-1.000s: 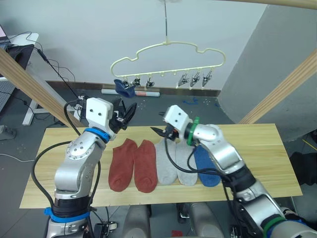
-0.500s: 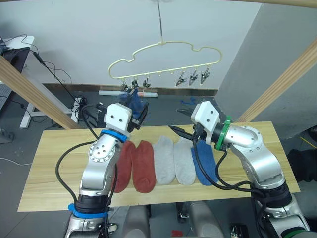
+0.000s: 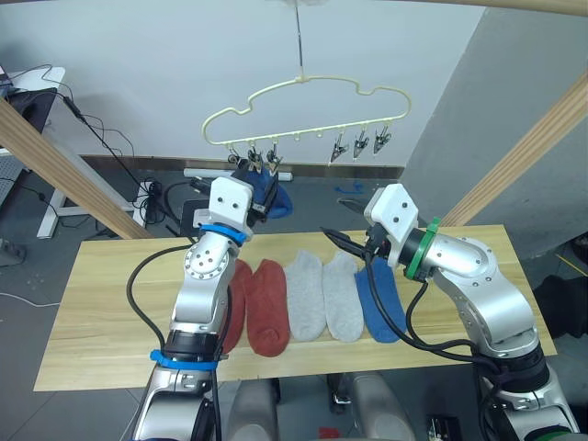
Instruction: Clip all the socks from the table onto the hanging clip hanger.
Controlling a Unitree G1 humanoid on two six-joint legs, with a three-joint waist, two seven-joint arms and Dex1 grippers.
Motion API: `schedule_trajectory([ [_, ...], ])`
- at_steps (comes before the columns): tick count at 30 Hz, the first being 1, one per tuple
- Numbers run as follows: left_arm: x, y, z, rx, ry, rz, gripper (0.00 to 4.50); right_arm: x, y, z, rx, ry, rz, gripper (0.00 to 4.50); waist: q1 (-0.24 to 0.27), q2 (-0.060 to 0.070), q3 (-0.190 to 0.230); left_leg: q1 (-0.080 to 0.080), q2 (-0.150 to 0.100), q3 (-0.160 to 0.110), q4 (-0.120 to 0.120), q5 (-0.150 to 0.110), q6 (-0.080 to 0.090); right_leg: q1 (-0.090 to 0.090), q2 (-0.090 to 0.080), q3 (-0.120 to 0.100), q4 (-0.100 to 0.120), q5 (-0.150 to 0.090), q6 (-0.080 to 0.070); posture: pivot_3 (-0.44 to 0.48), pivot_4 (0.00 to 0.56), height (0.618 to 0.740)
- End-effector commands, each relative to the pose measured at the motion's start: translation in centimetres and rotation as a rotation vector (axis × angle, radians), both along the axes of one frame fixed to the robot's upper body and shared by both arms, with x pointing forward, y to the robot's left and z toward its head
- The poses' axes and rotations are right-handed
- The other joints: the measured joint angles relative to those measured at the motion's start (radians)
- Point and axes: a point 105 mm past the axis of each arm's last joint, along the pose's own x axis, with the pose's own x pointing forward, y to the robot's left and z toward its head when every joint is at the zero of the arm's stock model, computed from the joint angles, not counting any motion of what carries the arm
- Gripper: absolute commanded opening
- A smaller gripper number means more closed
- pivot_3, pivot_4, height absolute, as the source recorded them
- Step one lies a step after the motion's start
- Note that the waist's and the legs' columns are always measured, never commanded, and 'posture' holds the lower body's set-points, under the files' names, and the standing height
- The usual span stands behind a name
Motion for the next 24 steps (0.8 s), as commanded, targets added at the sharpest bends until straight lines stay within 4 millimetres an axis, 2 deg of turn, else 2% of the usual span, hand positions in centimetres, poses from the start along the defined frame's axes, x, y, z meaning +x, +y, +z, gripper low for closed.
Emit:
schedule_trajectory([
  [1,0.2,0.3,1.4,-0.021,-0.061,0.024,2.98,-0.6,-0.3,1.4,0.027,-0.055,0.003,2.96,0.000,0.000,0.000,0.000,0.000,0.000,0.000,0.000,0.000,0.000,0.000,0.000,0.000,0.000,0.000,-0.152,0.305,0.740],
  [17,0.4,1.5,2.6,-0.098,-0.102,0.106,2.98,-0.4,-0.6,1.1,0.025,-0.052,-0.013,2.96,-0.004,0.000,0.000,0.000,0.000,0.000,0.000,0.000,0.000,0.000,0.000,0.000,0.000,0.000,0.000,-0.153,0.303,0.740],
  [24,0.3,0.6,3.3,-0.114,-0.122,0.080,2.98,-0.6,-0.5,1.5,0.044,-0.068,0.013,2.96,-0.005,0.000,0.000,0.000,0.000,0.000,0.000,0.000,0.000,0.000,0.000,0.000,0.000,0.000,0.000,-0.152,0.298,0.740],
])
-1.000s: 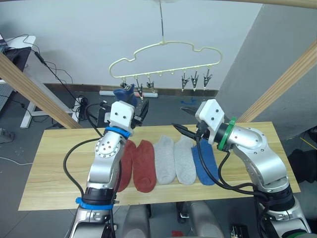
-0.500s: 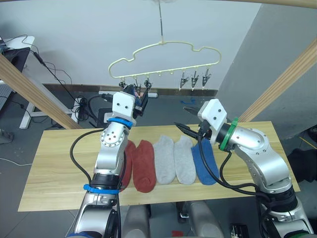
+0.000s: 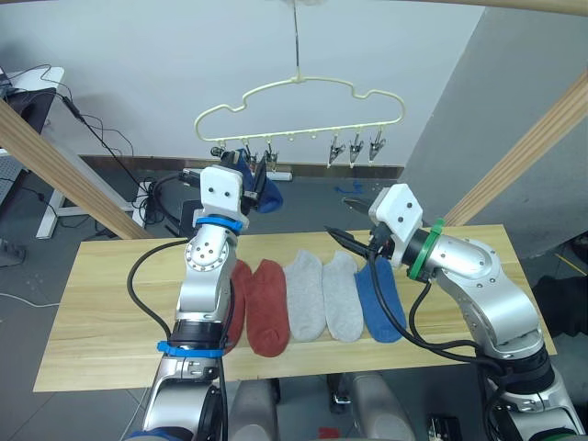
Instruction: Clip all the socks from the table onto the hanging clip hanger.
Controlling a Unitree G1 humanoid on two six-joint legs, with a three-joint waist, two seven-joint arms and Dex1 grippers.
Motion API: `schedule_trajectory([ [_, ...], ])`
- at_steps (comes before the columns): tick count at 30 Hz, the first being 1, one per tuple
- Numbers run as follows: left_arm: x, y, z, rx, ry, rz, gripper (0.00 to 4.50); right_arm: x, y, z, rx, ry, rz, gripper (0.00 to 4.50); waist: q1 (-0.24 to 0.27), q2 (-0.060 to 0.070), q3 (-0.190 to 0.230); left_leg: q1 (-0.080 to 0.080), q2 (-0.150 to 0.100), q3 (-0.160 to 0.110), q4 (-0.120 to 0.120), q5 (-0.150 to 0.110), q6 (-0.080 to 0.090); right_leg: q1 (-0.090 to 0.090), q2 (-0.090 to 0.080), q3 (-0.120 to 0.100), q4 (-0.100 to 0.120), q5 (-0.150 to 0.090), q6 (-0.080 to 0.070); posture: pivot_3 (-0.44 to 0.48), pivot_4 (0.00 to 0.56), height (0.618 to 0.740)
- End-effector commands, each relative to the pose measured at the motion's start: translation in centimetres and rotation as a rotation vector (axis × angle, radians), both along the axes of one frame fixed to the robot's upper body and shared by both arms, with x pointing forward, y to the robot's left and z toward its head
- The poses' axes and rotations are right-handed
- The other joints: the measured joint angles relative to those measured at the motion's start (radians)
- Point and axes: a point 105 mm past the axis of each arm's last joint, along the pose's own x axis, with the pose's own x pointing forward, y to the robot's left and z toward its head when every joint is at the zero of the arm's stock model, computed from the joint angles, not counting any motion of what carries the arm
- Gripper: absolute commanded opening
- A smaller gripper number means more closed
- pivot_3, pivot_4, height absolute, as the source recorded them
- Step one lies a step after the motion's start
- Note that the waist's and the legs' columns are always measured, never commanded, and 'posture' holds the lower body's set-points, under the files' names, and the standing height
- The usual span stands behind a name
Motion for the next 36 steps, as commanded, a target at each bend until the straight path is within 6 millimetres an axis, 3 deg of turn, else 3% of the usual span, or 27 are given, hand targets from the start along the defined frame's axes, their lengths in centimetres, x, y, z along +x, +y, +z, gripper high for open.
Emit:
schedule_trajectory([
  [1,-0.5,-0.6,1.9,-0.012,-0.074,-0.021,2.98,-0.7,0.0,1.5,0.034,-0.066,0.030,2.96,0.000,0.000,0.000,0.000,0.000,0.000,0.000,0.000,0.000,0.000,0.000,0.000,0.000,0.000,0.000,-0.152,0.298,0.740],
  [16,-0.4,-1.1,2.7,-0.012,-0.090,-0.020,2.98,-0.7,-0.2,1.7,0.048,-0.077,0.034,2.96,-0.001,0.000,0.000,0.000,0.000,0.000,0.000,0.000,0.000,0.000,0.000,0.000,0.000,0.000,0.000,-0.156,0.300,0.740],
  [19,-0.4,-1.1,2.7,-0.008,-0.091,-0.020,2.39,-0.7,-0.2,1.7,0.049,-0.075,0.033,2.97,-0.001,0.000,0.000,0.000,0.000,0.000,0.000,0.000,0.000,0.000,0.000,0.000,0.000,0.000,0.000,-0.156,0.300,0.740],
  [26,-0.6,-1.3,2.6,-0.013,-0.082,-0.038,0.46,-0.7,-0.3,1.6,0.053,-0.069,0.034,2.97,-0.001,0.000,0.000,0.000,0.000,0.000,0.000,0.000,0.000,0.000,0.000,0.000,0.000,0.000,0.000,-0.154,0.300,0.740],
  [28,-0.6,-1.3,2.6,-0.013,-0.081,-0.035,0.20,-0.7,-0.3,1.3,0.051,-0.061,0.034,2.97,-0.001,0.000,0.000,0.000,0.000,0.000,0.000,0.000,0.000,0.000,0.000,0.000,0.000,0.000,0.000,-0.154,0.300,0.740],
  [33,-0.7,-1.0,2.7,-0.010,-0.077,-0.029,0.16,-0.1,-2.1,-2.4,0.011,0.027,-0.073,2.97,0.000,0.000,0.000,0.000,0.000,0.000,0.000,0.000,0.000,0.000,0.000,0.000,0.000,0.000,0.000,-0.154,0.300,0.740],
  [36,-0.8,-0.9,3.0,0.001,-0.075,-0.036,0.16,0.7,-4.7,-6.4,-0.035,0.115,-0.223,3.93,0.002,0.000,0.000,0.000,0.000,0.000,0.000,0.000,0.000,0.001,0.000,0.000,0.000,0.000,0.000,-0.134,0.305,0.740],
])
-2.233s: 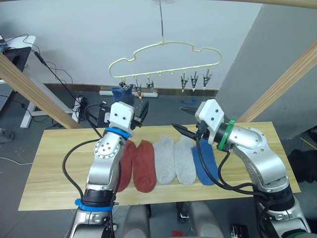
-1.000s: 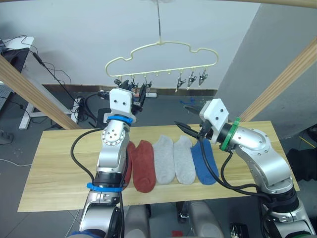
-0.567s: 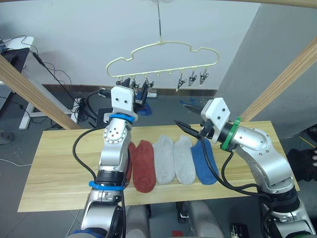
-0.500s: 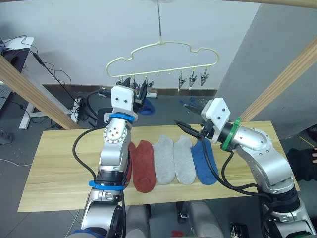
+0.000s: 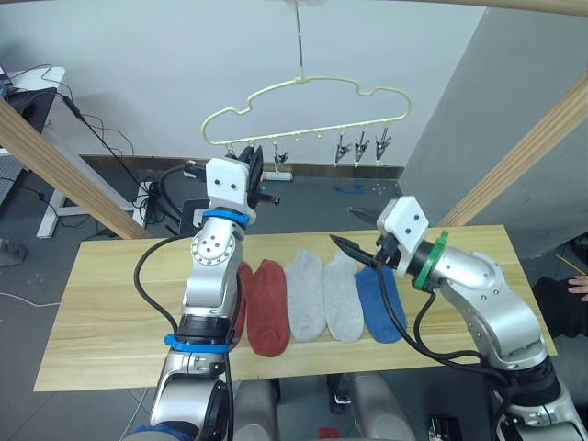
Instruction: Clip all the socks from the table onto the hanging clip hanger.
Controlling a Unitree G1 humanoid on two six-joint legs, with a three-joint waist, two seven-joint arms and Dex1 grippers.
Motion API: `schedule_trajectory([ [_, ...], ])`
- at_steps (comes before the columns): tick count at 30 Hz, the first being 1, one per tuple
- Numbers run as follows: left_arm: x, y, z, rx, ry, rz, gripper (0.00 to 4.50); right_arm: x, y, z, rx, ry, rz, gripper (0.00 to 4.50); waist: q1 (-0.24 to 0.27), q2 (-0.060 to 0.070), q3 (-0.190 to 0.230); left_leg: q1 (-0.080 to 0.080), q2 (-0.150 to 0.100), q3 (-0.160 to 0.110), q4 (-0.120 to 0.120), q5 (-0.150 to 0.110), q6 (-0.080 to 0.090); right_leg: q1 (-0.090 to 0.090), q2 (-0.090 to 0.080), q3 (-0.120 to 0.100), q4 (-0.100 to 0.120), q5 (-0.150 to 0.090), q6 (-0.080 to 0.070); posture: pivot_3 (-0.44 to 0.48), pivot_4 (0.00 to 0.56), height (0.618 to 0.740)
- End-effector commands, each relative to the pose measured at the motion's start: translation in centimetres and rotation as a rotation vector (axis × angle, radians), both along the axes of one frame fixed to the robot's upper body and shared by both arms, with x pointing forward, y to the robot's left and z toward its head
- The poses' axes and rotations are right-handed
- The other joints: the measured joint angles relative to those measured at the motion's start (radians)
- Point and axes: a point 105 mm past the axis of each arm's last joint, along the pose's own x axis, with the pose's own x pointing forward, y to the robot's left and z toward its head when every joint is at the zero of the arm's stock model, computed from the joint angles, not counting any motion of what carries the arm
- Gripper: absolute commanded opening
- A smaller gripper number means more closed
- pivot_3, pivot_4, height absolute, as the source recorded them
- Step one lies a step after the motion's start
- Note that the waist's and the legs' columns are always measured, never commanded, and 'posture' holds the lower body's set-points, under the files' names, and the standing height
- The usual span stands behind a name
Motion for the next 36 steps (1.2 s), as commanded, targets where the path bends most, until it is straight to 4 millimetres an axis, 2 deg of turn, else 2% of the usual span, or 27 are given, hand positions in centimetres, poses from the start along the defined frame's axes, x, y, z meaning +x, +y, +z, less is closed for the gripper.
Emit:
schedule_trajectory([
  [1,-0.8,0.0,1.7,0.009,-0.051,-0.027,0.16,0.9,-3.3,-4.0,-0.073,0.056,-0.185,4.24,0.002,0.000,0.000,0.000,0.000,0.000,0.000,0.000,0.000,0.000,0.000,0.000,0.000,0.000,0.000,-0.134,0.305,0.740],
  [2,-0.9,0.0,1.7,0.011,-0.046,-0.040,0.16,1.1,-4.1,-5.3,-0.099,0.079,-0.229,4.50,0.003,0.000,0.000,0.000,0.000,0.000,0.000,0.000,0.000,0.000,0.000,0.000,0.000,0.000,0.000,-0.127,0.307,0.740],
  [4,-1.1,-0.1,1.7,0.013,-0.033,-0.068,0.16,1.5,-5.1,-8.0,-0.131,0.127,-0.291,4.50,0.004,0.000,0.000,0.001,0.000,0.000,0.000,0.000,0.000,0.000,0.000,0.000,0.000,0.000,0.001,-0.126,0.309,0.740],
  [10,-1.2,-0.2,1.7,0.003,-0.001,-0.119,0.16,3.1,-6.7,-11.8,-0.104,0.218,-0.430,4.50,-0.002,0.000,0.000,0.003,0.001,0.002,0.001,0.001,-0.002,0.000,0.001,0.003,0.005,-0.001,0.001,-0.112,0.310,0.740],
  [14,-1.1,-0.4,1.5,0.002,0.031,-0.156,0.16,3.8,-6.3,-13.2,-0.081,0.264,-0.442,4.50,0.000,0.000,0.000,0.003,0.000,0.005,0.001,0.002,-0.002,-0.001,0.001,0.003,0.007,-0.001,0.001,-0.109,0.310,0.740],
  [18,-1.3,-0.7,1.4,-0.009,0.059,-0.200,0.16,3.5,-6.2,-14.5,-0.056,0.337,-0.456,3.64,0.001,0.000,0.000,0.004,0.000,0.005,0.001,0.002,-0.003,-0.001,0.001,0.005,0.008,-0.001,0.001,-0.104,0.310,0.740],
  [21,-1.3,-0.8,1.4,-0.036,0.086,-0.237,0.16,3.0,-6.4,-15.3,-0.063,0.373,-0.459,2.55,0.003,0.000,0.000,0.004,0.000,0.005,0.001,0.002,-0.004,-0.001,0.001,0.005,0.008,-0.001,0.001,-0.103,0.310,0.740],
  [28,-1.7,-1.0,1.6,-0.065,0.149,-0.351,0.16,2.7,-6.0,-14.7,-0.055,0.347,-0.422,0.02,0.008,0.000,0.000,0.005,0.000,0.004,0.001,0.002,-0.004,-0.001,0.001,0.006,0.009,-0.001,0.001,-0.101,0.310,0.740],
  [30,-1.9,-1.0,1.7,-0.073,0.163,-0.372,0.16,2.8,-5.8,-13.8,-0.061,0.309,-0.392,0.00,0.008,0.000,0.000,0.005,0.000,0.004,0.001,0.002,-0.004,-0.001,0.001,0.006,0.009,-0.001,0.001,-0.100,0.310,0.740],
  [32,-2.1,-1.1,1.8,-0.080,0.177,-0.401,0.16,3.0,-4.8,-11.8,-0.073,0.227,-0.325,0.00,0.008,0.000,0.000,0.005,0.000,0.004,0.001,0.002,-0.004,-0.001,0.001,0.006,0.008,-0.001,0.002,-0.098,0.308,0.740],
  [34,-2.2,-1.0,1.8,-0.084,0.190,-0.411,0.16,3.1,-3.2,-9.4,-0.109,0.120,-0.237,0.00,0.008,0.000,0.001,0.004,0.000,0.004,0.001,0.002,-0.004,-0.001,0.001,0.006,0.008,-0.001,0.002,-0.100,0.307,0.740],
  [36,-2.2,-1.0,1.9,-0.088,0.198,-0.419,0.16,3.4,-0.3,-5.9,-0.113,-0.011,-0.114,0.00,0.000,0.000,0.001,0.004,0.000,0.005,0.001,0.002,-0.004,-0.002,0.001,0.006,0.008,-0.001,0.002,-0.102,0.305,0.740],
])
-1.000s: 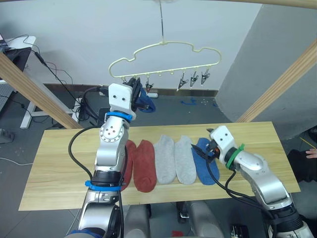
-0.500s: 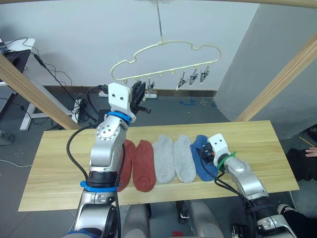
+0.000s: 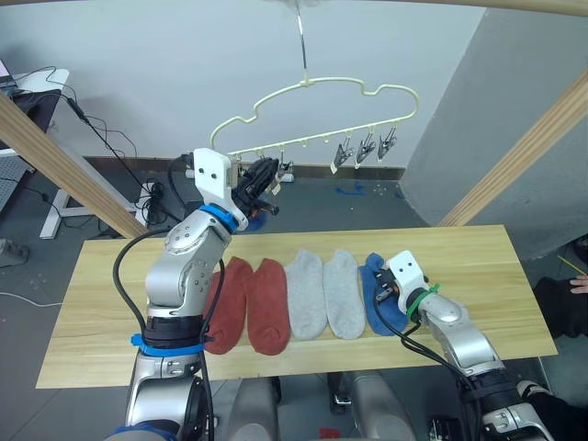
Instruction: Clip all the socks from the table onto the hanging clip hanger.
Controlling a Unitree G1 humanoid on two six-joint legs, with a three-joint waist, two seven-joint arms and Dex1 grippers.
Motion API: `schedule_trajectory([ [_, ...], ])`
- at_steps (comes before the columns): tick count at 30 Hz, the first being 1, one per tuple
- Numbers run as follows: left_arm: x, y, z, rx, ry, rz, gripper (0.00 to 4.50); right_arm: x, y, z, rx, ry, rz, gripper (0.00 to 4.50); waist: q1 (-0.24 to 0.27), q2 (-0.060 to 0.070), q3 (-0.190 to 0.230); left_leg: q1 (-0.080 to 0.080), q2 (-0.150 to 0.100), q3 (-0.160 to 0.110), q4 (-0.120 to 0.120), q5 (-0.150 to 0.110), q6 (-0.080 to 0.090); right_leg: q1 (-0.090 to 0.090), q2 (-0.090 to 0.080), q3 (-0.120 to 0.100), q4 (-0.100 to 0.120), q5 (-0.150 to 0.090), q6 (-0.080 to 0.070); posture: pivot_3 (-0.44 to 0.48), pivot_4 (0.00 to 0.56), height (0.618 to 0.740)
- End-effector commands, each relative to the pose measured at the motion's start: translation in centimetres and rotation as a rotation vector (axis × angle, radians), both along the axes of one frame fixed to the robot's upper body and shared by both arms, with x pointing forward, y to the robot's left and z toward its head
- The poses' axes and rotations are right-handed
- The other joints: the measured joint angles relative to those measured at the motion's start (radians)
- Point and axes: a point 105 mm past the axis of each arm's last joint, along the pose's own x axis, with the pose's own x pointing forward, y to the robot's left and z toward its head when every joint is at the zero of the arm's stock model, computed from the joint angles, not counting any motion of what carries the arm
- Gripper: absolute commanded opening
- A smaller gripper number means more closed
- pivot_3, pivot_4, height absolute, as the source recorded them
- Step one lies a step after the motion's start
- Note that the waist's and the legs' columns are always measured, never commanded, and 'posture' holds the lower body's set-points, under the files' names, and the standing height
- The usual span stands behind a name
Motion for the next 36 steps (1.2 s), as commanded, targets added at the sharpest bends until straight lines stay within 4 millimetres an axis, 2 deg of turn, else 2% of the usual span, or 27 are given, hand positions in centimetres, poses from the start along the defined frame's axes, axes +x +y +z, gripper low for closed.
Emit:
schedule_trajectory([
  [1,-0.8,-0.3,2.1,-0.020,-0.060,-0.040,0.16,0.3,5.0,6.4,0.006,-0.224,0.213,0.00,-0.010,0.000,0.000,0.000,0.000,0.000,0.000,0.000,0.000,0.000,0.000,0.000,0.000,0.000,0.000,-0.102,0.305,0.740],
  [2,-0.8,-0.4,2.1,-0.021,-0.057,-0.043,0.16,0.5,6.5,7.7,0.024,-0.262,0.257,0.00,-0.012,0.000,0.000,0.000,0.000,0.000,0.000,0.000,0.000,-0.001,0.000,0.000,0.001,0.000,0.000,-0.101,0.301,0.740],
  [5,-0.9,-0.6,2.2,-0.026,-0.054,-0.052,0.16,0.8,9.9,9.9,0.074,-0.314,0.338,0.00,-0.013,0.000,0.000,0.001,0.000,-0.001,0.000,0.001,-0.002,-0.001,0.001,-0.001,0.003,0.000,0.000,-0.103,0.296,0.740],
  [9,-0.9,-1.0,2.1,-0.035,-0.046,-0.063,0.16,1.3,12.6,11.0,0.126,-0.327,0.374,0.00,-0.005,0.000,0.000,-0.001,0.001,-0.003,0.000,0.001,-0.002,-0.001,0.001,-0.002,0.002,0.000,0.000,-0.112,0.292,0.740],
  [14,-1.0,-1.2,2.0,-0.042,-0.043,-0.063,0.16,1.6,14.8,11.6,0.159,-0.346,0.414,0.00,0.004,0.000,0.000,-0.003,-0.002,-0.002,0.000,0.001,-0.001,-0.001,-0.003,-0.002,-0.002,0.002,-0.003,-0.106,0.287,0.740],
  [22,-1.1,-1.2,1.7,-0.044,-0.039,-0.060,0.16,1.6,15.3,13.1,0.214,-0.405,0.415,0.00,0.003,0.000,0.000,-0.003,-0.001,-0.003,0.000,0.001,-0.001,-0.001,-0.002,-0.003,0.000,0.003,-0.004,-0.100,0.281,0.740],
  [36,-1.1,-0.9,1.2,-0.063,-0.002,-0.040,0.16,1.8,16.2,14.0,0.251,-0.427,0.418,0.00,0.003,0.000,0.000,-0.002,-0.001,-0.003,0.000,0.001,-0.001,-0.001,-0.002,-0.003,0.000,0.003,-0.005,-0.098,0.280,0.740],
])
